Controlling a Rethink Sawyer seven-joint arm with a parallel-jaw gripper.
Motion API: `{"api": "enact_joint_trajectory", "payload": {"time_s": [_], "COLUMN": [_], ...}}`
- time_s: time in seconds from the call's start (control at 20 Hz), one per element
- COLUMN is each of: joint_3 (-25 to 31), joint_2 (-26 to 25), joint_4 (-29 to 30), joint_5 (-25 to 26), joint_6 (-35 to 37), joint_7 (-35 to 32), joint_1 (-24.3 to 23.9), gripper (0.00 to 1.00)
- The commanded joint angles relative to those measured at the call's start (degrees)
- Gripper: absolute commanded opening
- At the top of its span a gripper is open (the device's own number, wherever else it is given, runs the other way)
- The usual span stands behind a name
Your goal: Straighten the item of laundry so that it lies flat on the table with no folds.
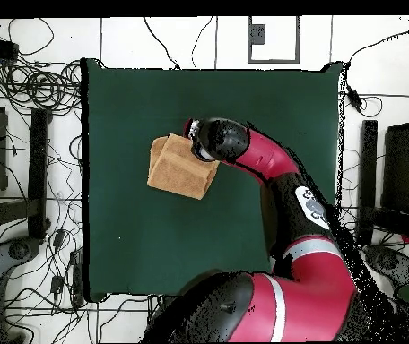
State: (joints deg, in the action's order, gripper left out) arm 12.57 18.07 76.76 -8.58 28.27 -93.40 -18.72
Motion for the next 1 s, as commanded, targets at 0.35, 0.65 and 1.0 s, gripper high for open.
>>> {"api": "enact_joint_trajectory", "payload": {"time_s": [0.35,0.65,1.0], "joint_3": [-2.7,-3.2,-4.7], "joint_2": [2.1,2.3,1.5], "joint_4": [1.1,0.9,-1.6], "joint_5": [2.4,2.3,2.9], "joint_6": [2.7,2.9,4.8], "joint_7": [-7.1,-6.7,-6.0], "joint_1": [4.6,5.0,6.1], "gripper": [1.00,1.00,1.00]}}
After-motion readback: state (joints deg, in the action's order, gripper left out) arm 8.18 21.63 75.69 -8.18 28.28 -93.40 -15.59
